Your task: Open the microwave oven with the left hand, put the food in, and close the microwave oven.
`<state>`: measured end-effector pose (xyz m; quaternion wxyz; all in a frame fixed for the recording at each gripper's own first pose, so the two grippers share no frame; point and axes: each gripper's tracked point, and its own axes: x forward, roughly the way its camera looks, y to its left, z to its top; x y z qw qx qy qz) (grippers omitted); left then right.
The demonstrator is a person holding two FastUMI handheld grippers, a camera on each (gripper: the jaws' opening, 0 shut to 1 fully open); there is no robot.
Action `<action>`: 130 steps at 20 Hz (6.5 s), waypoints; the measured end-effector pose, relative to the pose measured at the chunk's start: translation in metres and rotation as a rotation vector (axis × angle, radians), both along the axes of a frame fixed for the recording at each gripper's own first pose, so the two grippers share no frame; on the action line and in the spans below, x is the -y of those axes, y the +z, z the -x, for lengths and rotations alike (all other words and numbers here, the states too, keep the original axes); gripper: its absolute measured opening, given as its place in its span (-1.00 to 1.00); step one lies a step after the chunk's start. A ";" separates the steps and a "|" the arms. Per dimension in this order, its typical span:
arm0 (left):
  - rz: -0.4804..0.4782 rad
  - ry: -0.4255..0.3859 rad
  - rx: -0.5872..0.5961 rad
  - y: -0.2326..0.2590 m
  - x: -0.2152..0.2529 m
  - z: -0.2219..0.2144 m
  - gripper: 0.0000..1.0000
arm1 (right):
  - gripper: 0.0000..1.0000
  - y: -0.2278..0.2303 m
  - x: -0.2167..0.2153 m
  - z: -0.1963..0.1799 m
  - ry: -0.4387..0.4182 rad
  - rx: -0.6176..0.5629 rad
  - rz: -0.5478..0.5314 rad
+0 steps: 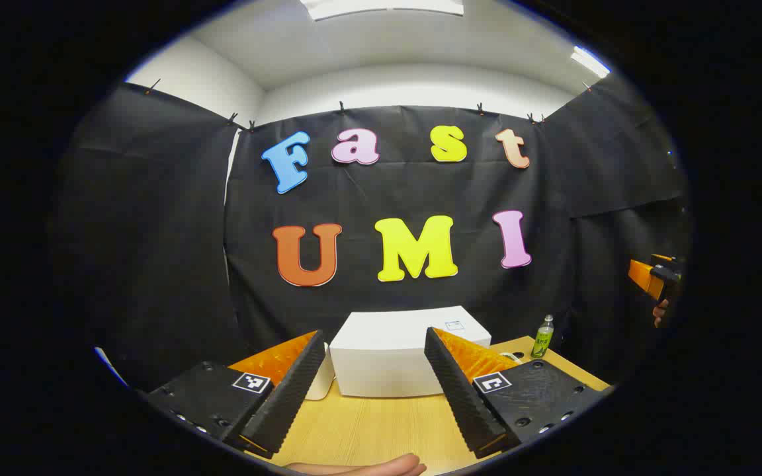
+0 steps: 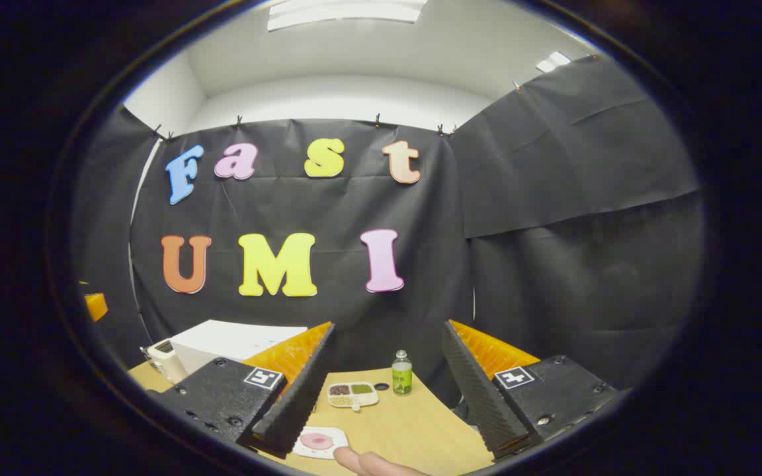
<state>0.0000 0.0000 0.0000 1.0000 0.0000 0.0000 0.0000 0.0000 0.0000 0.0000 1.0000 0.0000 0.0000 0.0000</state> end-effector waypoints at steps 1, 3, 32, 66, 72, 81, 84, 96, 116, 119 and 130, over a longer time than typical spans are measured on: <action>-0.006 -0.001 0.003 0.001 0.001 -0.001 0.91 | 0.86 0.002 0.003 0.001 -0.007 0.003 -0.003; 0.011 -0.011 -0.015 -0.002 0.006 -0.002 0.92 | 1.00 0.004 0.005 0.002 -0.003 0.005 -0.001; 0.076 -0.099 -0.059 -0.116 0.088 -0.139 0.94 | 0.86 -0.011 -0.005 0.014 0.147 -0.052 0.009; -0.005 -0.024 -0.109 -0.274 0.185 -0.287 -0.43 | 1.00 -0.087 0.010 -0.034 0.224 -0.008 0.078; 0.038 -0.055 -0.150 -0.275 0.189 -0.280 -0.69 | 0.87 -0.101 0.016 -0.042 0.226 -0.035 0.058; 0.089 -0.114 -0.210 -0.277 0.190 -0.269 -0.68 | 0.87 -0.127 0.017 -0.053 0.234 -0.112 0.022; 0.073 -0.127 -0.188 -0.275 0.193 -0.275 -0.69 | 0.87 -0.128 0.016 -0.054 0.230 -0.111 0.024; 0.094 -0.136 -0.240 -0.287 0.193 -0.274 -0.69 | 0.87 -0.139 0.009 -0.047 0.253 -0.135 0.014; 0.059 -0.254 -0.134 -0.285 0.088 -0.095 -0.67 | 0.86 -0.154 -0.005 -0.015 0.242 -0.163 0.010; 0.050 -0.203 -0.133 -0.290 0.049 -0.069 -0.65 | 0.86 -0.151 -0.020 0.002 0.268 -0.165 0.011; 0.101 0.081 -0.165 -0.284 -0.100 0.036 0.91 | 0.87 -0.185 -0.065 0.008 0.329 -0.244 0.131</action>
